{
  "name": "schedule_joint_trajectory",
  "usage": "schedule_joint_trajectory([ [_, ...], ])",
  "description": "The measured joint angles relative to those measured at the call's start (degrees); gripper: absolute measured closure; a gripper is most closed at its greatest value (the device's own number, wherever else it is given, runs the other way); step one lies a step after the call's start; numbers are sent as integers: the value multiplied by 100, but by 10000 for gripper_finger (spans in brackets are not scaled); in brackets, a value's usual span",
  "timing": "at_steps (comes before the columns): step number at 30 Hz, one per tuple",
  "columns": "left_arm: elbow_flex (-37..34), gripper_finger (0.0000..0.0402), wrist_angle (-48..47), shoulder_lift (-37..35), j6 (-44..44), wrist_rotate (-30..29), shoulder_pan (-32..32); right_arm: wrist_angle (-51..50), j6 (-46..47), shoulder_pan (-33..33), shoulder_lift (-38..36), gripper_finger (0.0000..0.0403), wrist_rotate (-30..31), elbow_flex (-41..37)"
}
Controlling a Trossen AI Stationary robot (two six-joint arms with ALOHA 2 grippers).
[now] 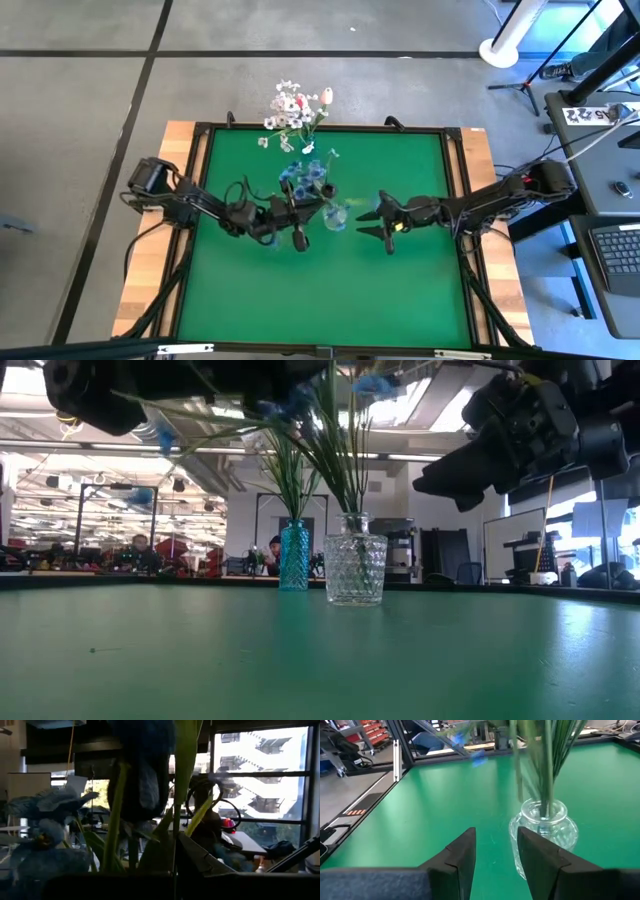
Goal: Sort flowers into vase by color
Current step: Put the black flower into the transparent vase
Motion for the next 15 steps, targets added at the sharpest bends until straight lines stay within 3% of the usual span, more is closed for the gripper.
schedule_joint_trajectory([
  [15,0,401,441,211,636,-264,-45,901,157,2,791,259,-252,2],
])
